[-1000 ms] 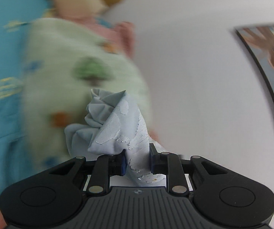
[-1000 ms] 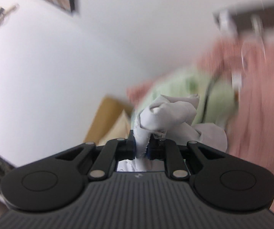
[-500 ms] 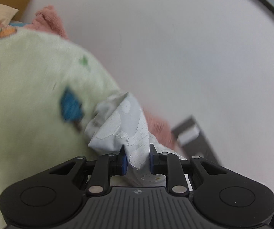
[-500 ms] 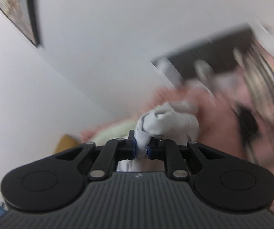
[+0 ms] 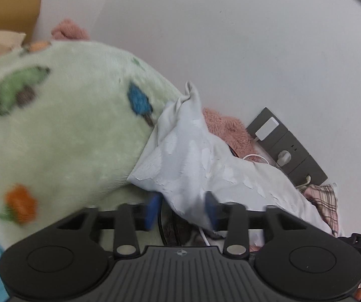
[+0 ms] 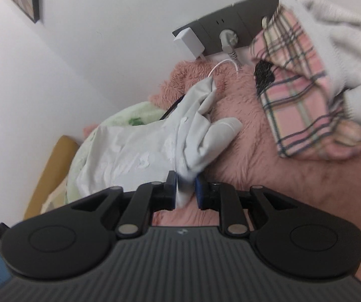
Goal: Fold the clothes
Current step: 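Carry the folded T-shirt with both grippers onto the pink blanket by the wall, then release the folded T-shirt and open both grippers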
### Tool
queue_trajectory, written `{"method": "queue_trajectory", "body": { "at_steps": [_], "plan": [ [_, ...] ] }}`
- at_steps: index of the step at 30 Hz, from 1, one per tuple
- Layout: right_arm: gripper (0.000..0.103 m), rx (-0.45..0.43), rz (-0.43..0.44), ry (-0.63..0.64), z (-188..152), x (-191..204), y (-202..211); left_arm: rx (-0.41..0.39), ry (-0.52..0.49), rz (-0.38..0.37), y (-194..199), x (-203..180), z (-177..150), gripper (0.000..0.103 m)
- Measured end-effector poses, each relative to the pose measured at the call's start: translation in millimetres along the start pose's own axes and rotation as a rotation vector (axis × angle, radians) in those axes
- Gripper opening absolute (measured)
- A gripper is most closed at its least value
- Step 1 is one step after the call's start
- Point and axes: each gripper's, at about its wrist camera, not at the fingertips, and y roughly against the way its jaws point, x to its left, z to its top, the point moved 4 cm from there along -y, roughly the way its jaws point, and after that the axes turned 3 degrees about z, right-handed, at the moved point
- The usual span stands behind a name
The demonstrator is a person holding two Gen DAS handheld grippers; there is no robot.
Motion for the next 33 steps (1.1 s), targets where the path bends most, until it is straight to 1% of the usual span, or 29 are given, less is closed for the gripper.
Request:
{"method": "queue_trajectory", "body": {
  "at_steps": [1, 2, 3, 4, 5, 6, 9, 13, 17, 20, 24, 27, 31, 33],
  "plan": [
    [0.03, 0.006, -0.008, 0.018, 0.9, 6.2, 8.4, 0.003, 0.009, 0.001, 10.1, -2.3, 1.4, 0.062],
    [0.038, 0.012, -0.017, 0.036, 1.7, 12.4, 16.8, -0.007, -0.001, 0.017, 24.1, -7.7, 3.8, 0.071],
    [0.061, 0.017, -0.007, 0.058, 1.9, 20.0, 25.4, -0.018, -0.013, 0.035, 38.6, -13.5, 6.4, 0.082],
    [0.082, 0.017, 0.01, 0.082, 1.2, 28.1, 34.9, -0.035, -0.037, 0.053, 50.7, -22.0, 9.0, 0.086],
    [0.085, 0.016, 0.027, 0.105, 0.5, 36.4, 44.5, -0.051, -0.062, 0.06, 66.7, -32.1, 10.1, 0.091],
    [0.086, 0.016, 0.045, 0.128, -0.3, 44.6, 54.1, -0.066, -0.085, 0.065, 83.2, -42.3, 11.1, 0.096],
    [0.085, -0.01, 0.088, 0.198, -2.9, 65.7, 84.6, -0.116, -0.137, 0.09, 132.6, -71.3, 11.9, 0.103],
    [0.085, -0.048, 0.071, 0.281, -14.2, 82.9, 119.8, -0.193, -0.219, 0.118, 191.2, -98.1, -1.6, 0.103],
    [0.085, -0.073, 0.062, 0.36, -33.6, 93.0, 146.8, -0.252, -0.314, 0.146, 237.0, -120.1, -26.6, 0.103],
    [0.085, -0.096, 0.059, 0.409, -52.5, 98.2, 162.6, -0.3, -0.388, 0.179, 263.2, -128.0, -48.3, 0.103],
    [0.085, -0.127, 0.086, 0.437, -74.8, 104.9, 177.5, -0.354, -0.425, 0.163, 282.0, -127.5, -74.3, 0.103],
    [0.085, -0.154, 0.107, 0.455, -89.4, 107.4, 180.5, -0.371, -0.458, 0.18, 282.5, -123.3, -85.8, 0.103],
    [0.085, -0.187, 0.106, 0.465, -106.9, 107.1, 177.4, -0.395, -0.46, 0.196, 284.6, -111.5, -94.9, 0.103],
    [0.085, -0.202, 0.109, 0.483, -114.6, 108.7, 176.2, -0.405, -0.422, 0.183, 285.7, -100.7, -96.2, 0.103]
  ]
}}
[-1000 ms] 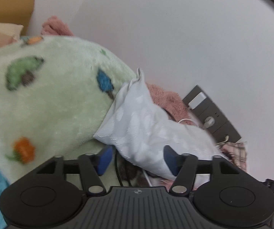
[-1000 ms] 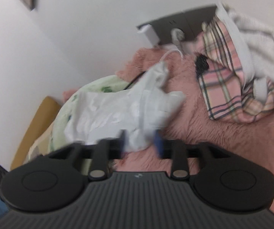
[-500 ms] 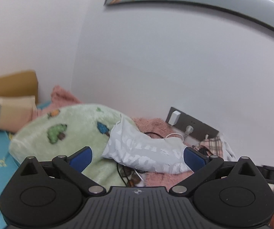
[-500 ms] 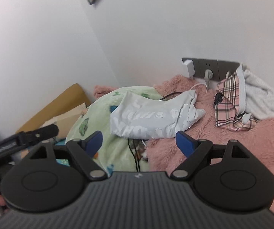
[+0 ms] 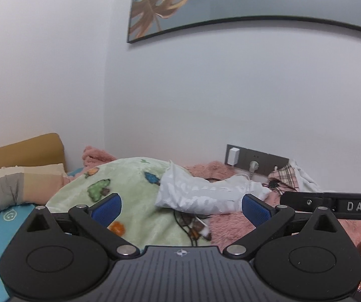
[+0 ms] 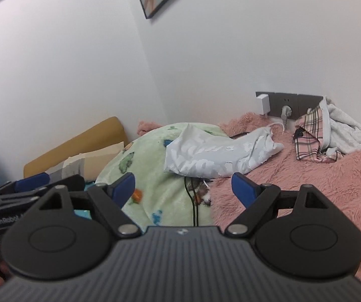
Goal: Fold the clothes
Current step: 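Release the folded T-shirt and open both grippers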
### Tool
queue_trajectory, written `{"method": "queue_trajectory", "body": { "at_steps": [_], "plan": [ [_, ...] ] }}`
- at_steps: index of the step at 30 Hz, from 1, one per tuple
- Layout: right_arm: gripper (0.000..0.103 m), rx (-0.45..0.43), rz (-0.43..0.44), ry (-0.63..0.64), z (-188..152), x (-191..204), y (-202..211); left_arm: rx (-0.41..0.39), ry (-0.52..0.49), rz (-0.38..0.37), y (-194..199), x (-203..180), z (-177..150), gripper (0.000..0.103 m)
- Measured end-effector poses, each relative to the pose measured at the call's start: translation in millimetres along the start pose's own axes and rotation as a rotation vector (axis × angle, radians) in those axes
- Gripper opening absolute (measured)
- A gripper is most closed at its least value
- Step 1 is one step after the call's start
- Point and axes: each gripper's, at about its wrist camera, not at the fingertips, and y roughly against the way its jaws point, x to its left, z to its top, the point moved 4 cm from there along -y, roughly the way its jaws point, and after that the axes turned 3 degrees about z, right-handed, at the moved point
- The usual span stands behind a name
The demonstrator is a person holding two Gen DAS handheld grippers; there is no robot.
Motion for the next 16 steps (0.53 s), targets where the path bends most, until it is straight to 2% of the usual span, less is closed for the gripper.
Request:
{"method": "queue_trajectory", "body": {
  "at_steps": [5, 16],
  "plan": [
    [0.085, -0.052, -0.006, 0.023, -13.1, 7.0, 0.1, -0.031, 0.008, 0.026, 2.1, 15.7, -8.0, 0.103],
    [0.085, -0.055, -0.06, 0.067, -27.6, 14.5, -16.2, 0.015, 0.024, 0.026, -13.7, 41.1, -31.5, 0.103]
  ]
}}
